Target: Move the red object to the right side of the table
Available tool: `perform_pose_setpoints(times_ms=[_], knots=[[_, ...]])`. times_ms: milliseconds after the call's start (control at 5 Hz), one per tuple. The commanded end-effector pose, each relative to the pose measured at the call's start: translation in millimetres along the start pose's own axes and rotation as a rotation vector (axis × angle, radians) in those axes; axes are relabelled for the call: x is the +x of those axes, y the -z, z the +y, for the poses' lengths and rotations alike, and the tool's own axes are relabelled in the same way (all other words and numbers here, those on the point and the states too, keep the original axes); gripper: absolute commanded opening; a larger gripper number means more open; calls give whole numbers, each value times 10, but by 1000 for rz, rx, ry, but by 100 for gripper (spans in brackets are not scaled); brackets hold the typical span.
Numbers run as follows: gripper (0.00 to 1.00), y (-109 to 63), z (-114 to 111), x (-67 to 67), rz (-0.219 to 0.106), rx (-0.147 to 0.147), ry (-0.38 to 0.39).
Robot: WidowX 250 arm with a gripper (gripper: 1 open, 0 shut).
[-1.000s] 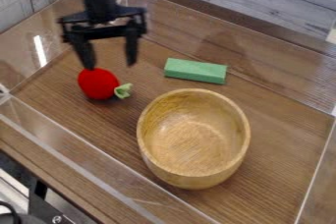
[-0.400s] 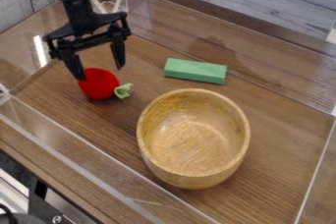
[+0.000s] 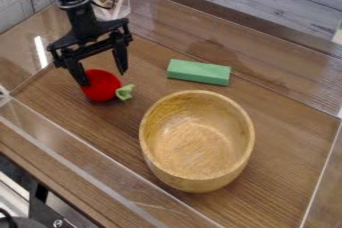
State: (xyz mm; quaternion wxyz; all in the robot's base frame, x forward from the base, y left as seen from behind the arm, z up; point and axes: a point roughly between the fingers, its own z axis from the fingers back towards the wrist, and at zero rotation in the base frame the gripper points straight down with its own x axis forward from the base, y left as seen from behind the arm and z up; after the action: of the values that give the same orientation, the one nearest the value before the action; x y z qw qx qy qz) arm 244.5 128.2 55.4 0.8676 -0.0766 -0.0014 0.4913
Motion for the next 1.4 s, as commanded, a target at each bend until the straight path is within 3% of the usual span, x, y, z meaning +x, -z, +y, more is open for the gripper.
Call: perform_pose_setpoints(times_ms=[0, 600, 1200], knots=[[100, -51, 9, 69, -43, -17, -32], [100, -25, -1, 130, -90, -16, -80], [100, -11, -45, 141, -116, 2, -106]])
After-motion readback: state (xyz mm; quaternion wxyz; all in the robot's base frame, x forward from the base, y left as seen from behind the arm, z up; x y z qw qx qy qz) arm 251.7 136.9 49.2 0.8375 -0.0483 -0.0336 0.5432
